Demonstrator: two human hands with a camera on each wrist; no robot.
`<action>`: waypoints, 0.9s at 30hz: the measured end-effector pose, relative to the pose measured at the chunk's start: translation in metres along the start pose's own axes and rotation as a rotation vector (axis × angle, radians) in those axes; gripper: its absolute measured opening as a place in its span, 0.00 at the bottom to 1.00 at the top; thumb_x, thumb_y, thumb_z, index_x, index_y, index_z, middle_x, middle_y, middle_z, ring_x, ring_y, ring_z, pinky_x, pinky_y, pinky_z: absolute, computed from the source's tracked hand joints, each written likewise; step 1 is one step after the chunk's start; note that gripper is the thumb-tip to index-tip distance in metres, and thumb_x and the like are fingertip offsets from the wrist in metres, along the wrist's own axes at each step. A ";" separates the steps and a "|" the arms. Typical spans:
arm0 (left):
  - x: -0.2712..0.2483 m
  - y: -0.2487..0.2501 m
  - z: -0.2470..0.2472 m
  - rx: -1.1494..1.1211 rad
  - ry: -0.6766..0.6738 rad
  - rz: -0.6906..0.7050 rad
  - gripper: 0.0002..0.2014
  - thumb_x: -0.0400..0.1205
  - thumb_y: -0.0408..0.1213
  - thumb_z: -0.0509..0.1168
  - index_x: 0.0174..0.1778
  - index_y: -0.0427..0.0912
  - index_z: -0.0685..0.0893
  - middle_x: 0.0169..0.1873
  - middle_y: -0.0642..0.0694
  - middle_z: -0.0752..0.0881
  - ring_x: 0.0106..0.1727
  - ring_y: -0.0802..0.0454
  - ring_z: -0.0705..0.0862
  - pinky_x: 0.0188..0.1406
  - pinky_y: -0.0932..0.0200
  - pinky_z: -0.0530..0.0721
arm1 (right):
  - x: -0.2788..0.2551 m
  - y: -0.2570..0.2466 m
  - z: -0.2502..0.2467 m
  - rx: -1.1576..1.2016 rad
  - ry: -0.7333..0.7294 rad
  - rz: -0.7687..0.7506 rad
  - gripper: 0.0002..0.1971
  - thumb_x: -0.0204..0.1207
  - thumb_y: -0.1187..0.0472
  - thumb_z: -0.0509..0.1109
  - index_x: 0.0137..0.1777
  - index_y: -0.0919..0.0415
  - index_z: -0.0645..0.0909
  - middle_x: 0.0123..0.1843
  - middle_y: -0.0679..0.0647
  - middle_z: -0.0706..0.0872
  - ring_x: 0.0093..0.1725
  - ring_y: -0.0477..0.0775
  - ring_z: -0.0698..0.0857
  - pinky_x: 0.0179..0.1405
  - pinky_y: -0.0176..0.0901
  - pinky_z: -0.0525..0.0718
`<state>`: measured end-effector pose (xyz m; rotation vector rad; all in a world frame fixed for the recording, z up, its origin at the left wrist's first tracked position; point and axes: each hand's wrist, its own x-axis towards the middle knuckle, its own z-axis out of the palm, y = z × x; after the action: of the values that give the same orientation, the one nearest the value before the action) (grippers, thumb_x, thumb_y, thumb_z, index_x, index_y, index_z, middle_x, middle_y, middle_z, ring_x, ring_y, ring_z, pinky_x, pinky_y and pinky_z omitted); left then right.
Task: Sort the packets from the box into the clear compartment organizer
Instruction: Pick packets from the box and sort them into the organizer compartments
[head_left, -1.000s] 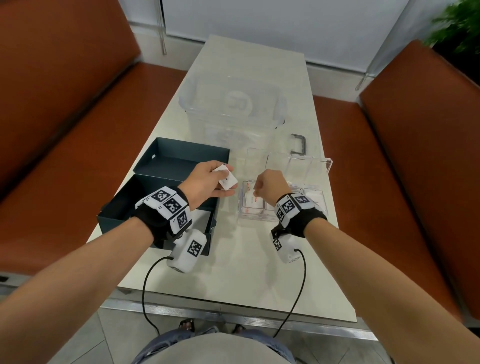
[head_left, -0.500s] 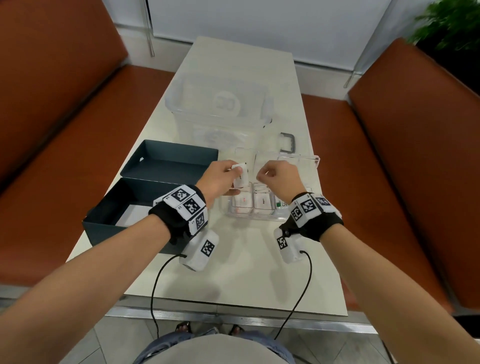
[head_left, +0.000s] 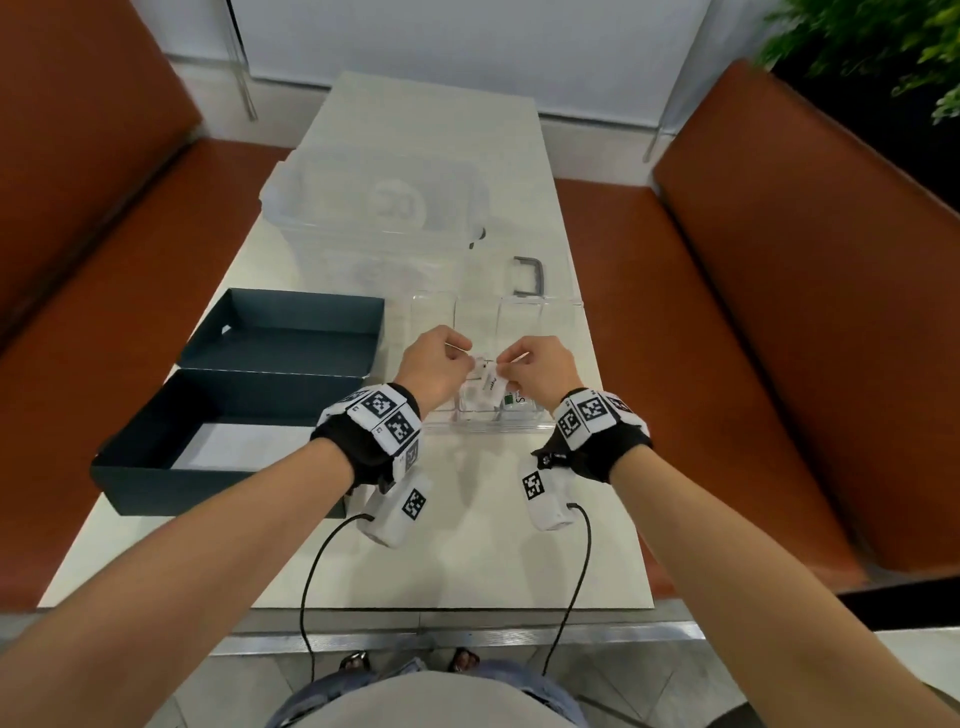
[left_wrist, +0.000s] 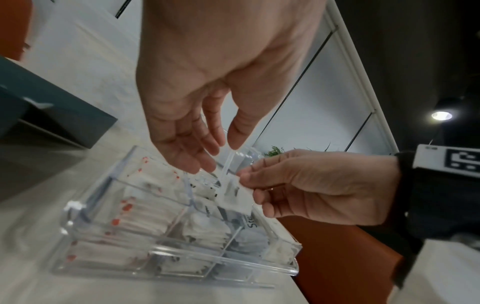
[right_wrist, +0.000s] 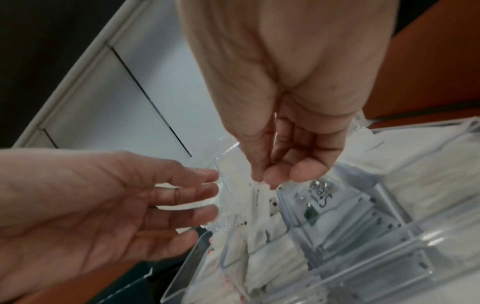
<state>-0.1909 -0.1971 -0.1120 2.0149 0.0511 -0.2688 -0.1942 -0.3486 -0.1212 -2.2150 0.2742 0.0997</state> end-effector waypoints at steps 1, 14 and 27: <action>-0.001 -0.002 -0.003 0.005 0.006 -0.001 0.09 0.82 0.33 0.65 0.58 0.42 0.81 0.51 0.43 0.87 0.53 0.45 0.87 0.55 0.49 0.86 | 0.002 -0.001 0.004 -0.014 -0.006 -0.002 0.02 0.74 0.68 0.74 0.44 0.63 0.86 0.33 0.54 0.86 0.26 0.44 0.84 0.25 0.26 0.80; -0.009 -0.013 -0.026 -0.081 0.036 -0.001 0.09 0.84 0.32 0.62 0.59 0.43 0.81 0.45 0.50 0.83 0.42 0.54 0.87 0.43 0.54 0.87 | 0.011 -0.013 0.037 -0.448 -0.029 -0.080 0.08 0.77 0.69 0.65 0.50 0.66 0.85 0.53 0.64 0.86 0.52 0.64 0.85 0.54 0.55 0.86; -0.013 -0.002 -0.128 0.076 -0.049 0.180 0.08 0.84 0.36 0.66 0.57 0.50 0.83 0.48 0.54 0.86 0.44 0.59 0.89 0.40 0.61 0.88 | -0.010 -0.082 0.038 -0.003 -0.059 -0.217 0.06 0.75 0.71 0.66 0.48 0.66 0.84 0.35 0.59 0.86 0.28 0.49 0.85 0.28 0.30 0.81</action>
<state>-0.1820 -0.0812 -0.0569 2.0716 -0.1723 -0.2075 -0.1842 -0.2685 -0.0794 -2.2259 0.0001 0.0464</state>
